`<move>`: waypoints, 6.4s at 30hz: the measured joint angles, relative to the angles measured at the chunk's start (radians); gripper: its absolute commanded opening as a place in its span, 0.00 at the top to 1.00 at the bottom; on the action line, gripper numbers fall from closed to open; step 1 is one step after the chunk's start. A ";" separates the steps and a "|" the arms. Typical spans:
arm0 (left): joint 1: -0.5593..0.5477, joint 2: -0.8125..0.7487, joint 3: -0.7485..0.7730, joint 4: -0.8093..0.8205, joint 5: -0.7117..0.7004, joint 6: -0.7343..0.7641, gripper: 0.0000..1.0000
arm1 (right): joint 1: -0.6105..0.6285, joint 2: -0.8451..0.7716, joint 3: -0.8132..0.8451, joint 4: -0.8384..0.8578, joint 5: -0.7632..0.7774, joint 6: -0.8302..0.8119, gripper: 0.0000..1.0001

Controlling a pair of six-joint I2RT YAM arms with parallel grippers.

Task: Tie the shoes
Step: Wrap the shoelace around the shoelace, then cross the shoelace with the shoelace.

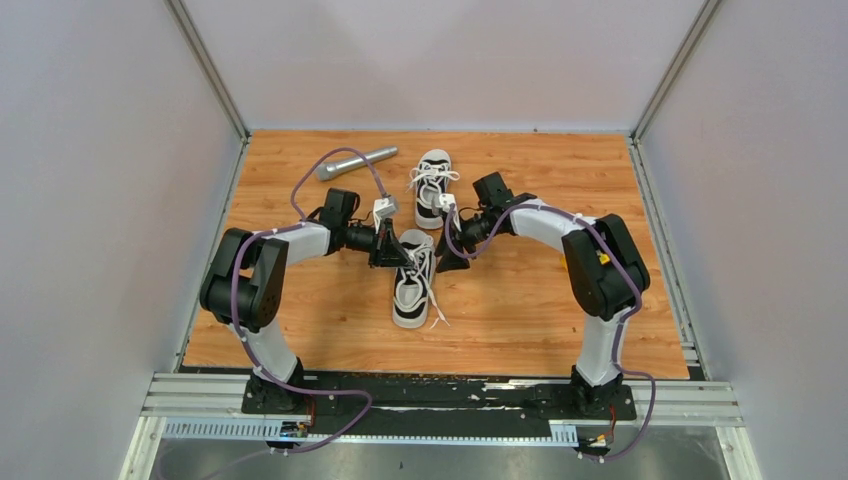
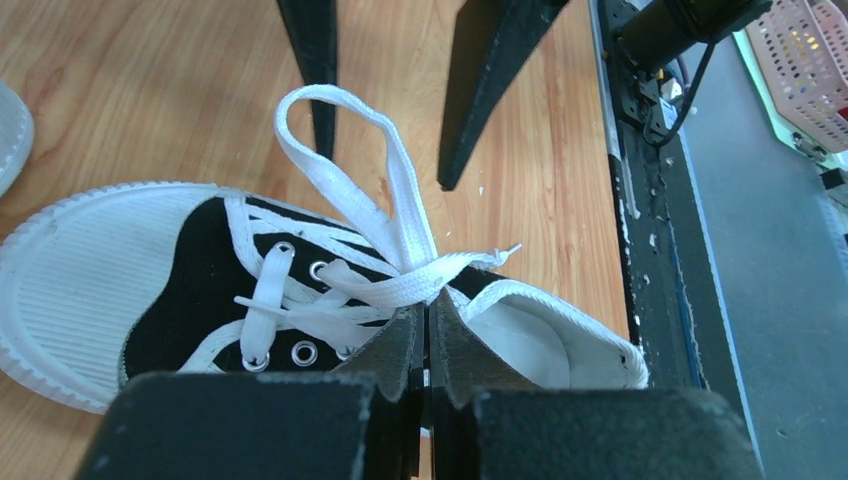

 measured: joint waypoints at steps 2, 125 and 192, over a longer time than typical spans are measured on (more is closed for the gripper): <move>0.005 0.007 0.006 -0.027 0.018 0.021 1.00 | 0.000 0.008 0.021 0.008 0.003 -0.012 0.49; -0.037 0.027 0.048 -0.032 -0.241 -0.087 1.00 | 0.062 0.197 0.158 0.106 -0.065 0.377 1.00; -0.095 -0.014 -0.002 0.124 -0.332 -0.226 1.00 | 0.053 -0.023 -0.073 0.269 0.196 0.673 0.57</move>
